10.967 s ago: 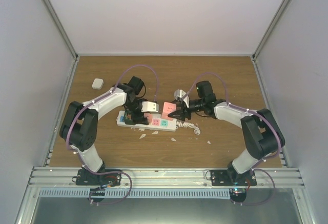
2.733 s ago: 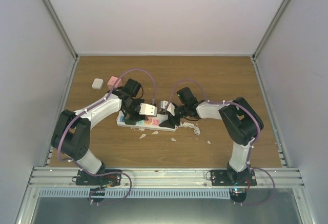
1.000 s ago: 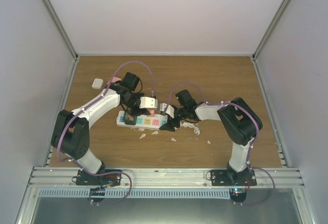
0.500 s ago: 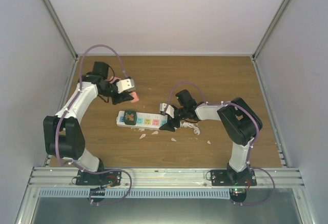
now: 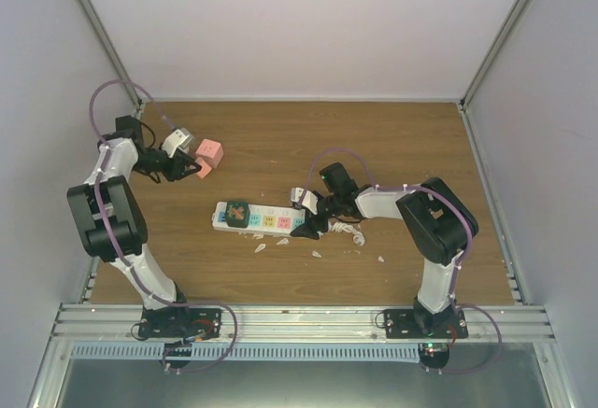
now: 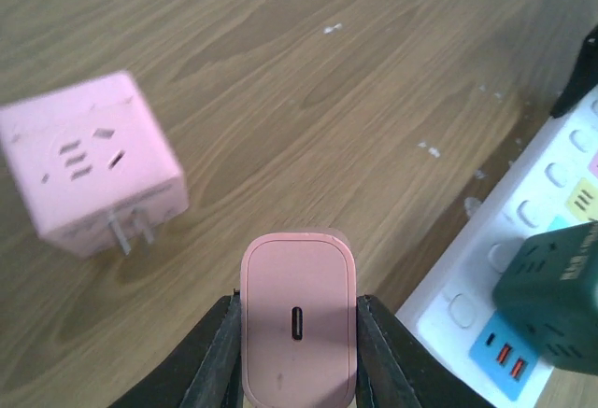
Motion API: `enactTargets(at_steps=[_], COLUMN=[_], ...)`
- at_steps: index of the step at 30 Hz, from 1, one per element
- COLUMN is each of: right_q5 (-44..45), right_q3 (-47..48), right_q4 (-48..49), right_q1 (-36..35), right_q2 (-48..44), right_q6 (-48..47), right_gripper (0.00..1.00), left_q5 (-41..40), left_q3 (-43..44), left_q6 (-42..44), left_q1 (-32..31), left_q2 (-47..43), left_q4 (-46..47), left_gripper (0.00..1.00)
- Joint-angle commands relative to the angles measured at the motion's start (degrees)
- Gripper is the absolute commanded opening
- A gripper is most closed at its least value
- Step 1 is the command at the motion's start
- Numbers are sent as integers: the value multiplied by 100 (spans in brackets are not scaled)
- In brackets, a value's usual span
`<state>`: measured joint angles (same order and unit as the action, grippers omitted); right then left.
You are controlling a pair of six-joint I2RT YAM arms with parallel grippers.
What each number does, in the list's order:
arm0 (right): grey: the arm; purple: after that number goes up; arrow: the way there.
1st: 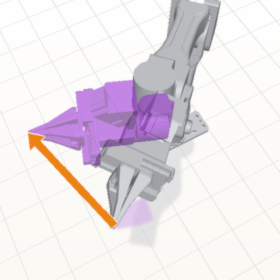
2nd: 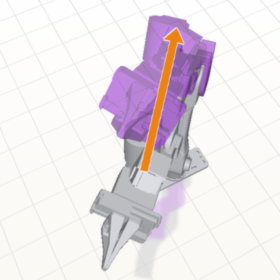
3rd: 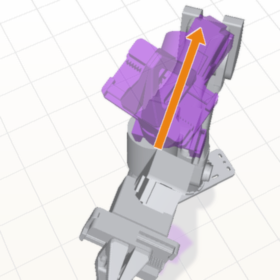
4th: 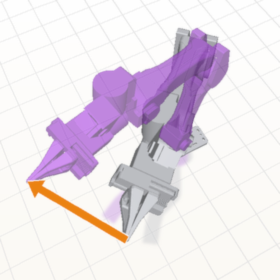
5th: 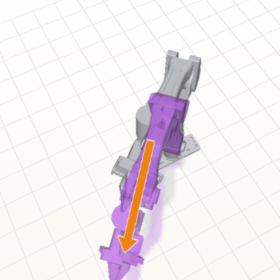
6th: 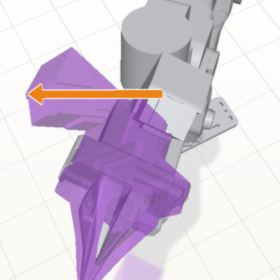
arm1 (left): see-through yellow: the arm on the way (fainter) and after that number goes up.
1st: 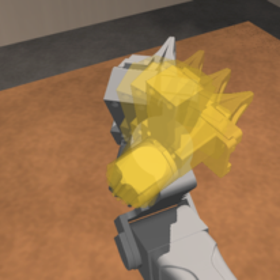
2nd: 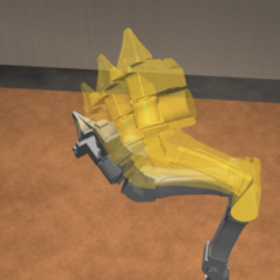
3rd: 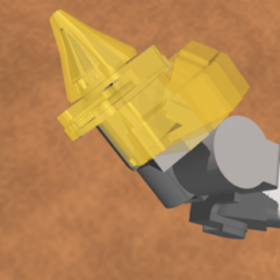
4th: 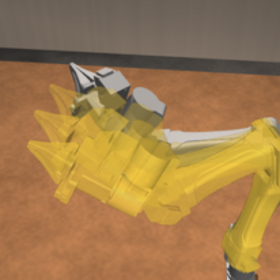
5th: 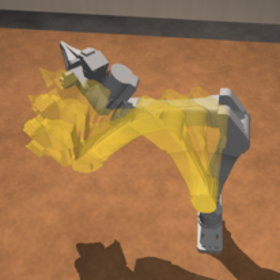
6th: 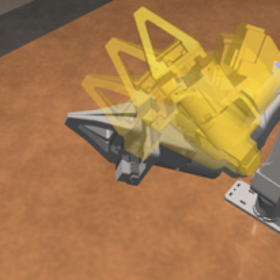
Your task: Pull the plug off the socket
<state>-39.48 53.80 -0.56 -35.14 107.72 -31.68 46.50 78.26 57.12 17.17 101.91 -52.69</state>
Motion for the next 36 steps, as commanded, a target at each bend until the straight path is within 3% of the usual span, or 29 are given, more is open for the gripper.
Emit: enactTargets(at_steps=[1,7,19,28,36], right_q5=[328,297,277,281,266], right_q3=[63,83,98,70,62], right_q4=[-213,-243,-260,-236,-243], right_q1=[-46,-44,-49,-46,-42], right_q2=[134,165,175,153,142], right_q6=[4,4,13,-5,-22], right_gripper=[39,39,40,41,42], left_q5=[167,5,10,-260,-442], left_q3=[224,575,776,836,726], left_q6=[-219,-830,-967,-1226,-1158], left_q1=[268,522,562,604,630], left_q2=[447,1190,1812,1929,1522], left_q4=[-24,181,221,424,587], left_gripper=[18,19,23,54,74])
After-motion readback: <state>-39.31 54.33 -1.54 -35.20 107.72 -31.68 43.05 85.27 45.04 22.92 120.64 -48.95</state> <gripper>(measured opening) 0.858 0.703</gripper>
